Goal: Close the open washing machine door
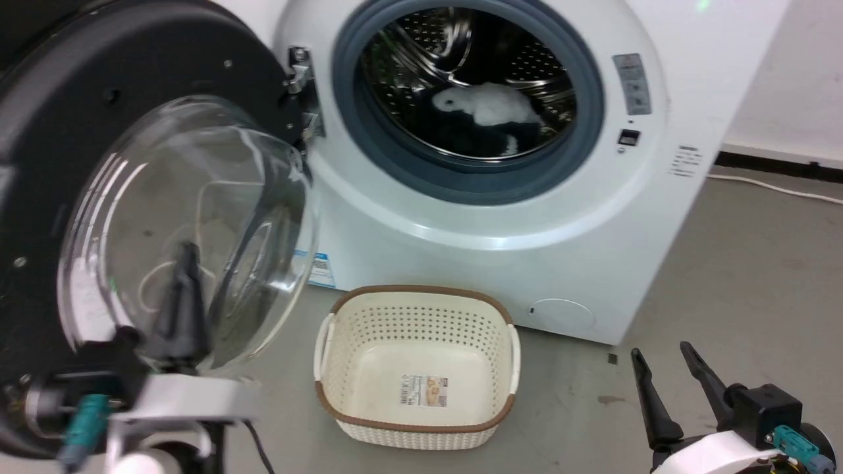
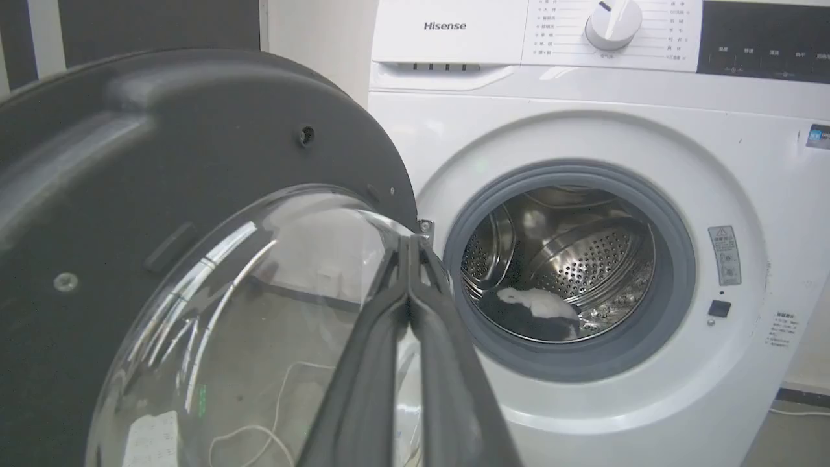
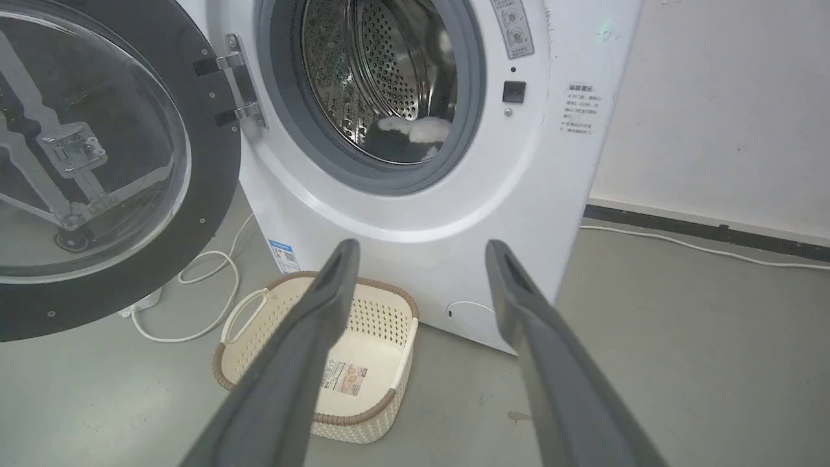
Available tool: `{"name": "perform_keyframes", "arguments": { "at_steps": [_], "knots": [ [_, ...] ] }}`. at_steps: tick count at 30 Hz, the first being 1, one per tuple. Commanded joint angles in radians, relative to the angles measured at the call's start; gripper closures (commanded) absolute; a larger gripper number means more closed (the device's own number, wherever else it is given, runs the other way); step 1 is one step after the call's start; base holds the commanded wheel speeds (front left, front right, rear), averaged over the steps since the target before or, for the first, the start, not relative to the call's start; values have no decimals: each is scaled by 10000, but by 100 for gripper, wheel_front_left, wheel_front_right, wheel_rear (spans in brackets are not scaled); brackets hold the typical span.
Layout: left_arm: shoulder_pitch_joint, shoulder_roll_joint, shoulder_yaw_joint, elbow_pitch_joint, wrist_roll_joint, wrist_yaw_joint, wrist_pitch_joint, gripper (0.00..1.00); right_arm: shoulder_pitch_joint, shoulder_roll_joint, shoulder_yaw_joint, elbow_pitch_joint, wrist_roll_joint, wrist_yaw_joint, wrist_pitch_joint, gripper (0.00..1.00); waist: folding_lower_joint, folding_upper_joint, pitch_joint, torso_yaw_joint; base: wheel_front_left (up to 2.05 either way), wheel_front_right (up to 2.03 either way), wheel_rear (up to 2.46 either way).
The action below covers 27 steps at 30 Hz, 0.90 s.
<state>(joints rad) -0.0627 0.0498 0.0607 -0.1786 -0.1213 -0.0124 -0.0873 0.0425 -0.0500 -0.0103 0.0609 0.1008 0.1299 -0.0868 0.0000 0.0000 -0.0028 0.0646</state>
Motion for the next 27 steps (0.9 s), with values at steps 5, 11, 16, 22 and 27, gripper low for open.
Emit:
{"name": "perform_keyframes", "arguments": {
  "at_steps": [5,11,16,22,27],
  "knots": [
    [-780,6,1990,-1315,-381,195,-276,100,151,-1,-68,379,309,3,-283,0,0,0,-81,957,0,0,0],
    [-763,6,3511,-1146,-637,148,-401,100,165,-1,-114,562,495,4,-407,0,0,0,-127,1449,0,0,0],
    [-614,500,4266,699,-618,-261,-423,100,181,-1,-168,689,628,4,-553,0,0,0,-37,1862,0,0,0],
    [-853,1564,4404,2477,-536,-420,223,100,53,-2,-201,729,561,5,-678,0,0,0,407,1891,0,0,0],
    [-1206,2262,4245,3468,-655,-580,695,100,-59,-2,-332,750,458,5,-724,0,0,0,796,1896,0,0,0]
  ]
}}
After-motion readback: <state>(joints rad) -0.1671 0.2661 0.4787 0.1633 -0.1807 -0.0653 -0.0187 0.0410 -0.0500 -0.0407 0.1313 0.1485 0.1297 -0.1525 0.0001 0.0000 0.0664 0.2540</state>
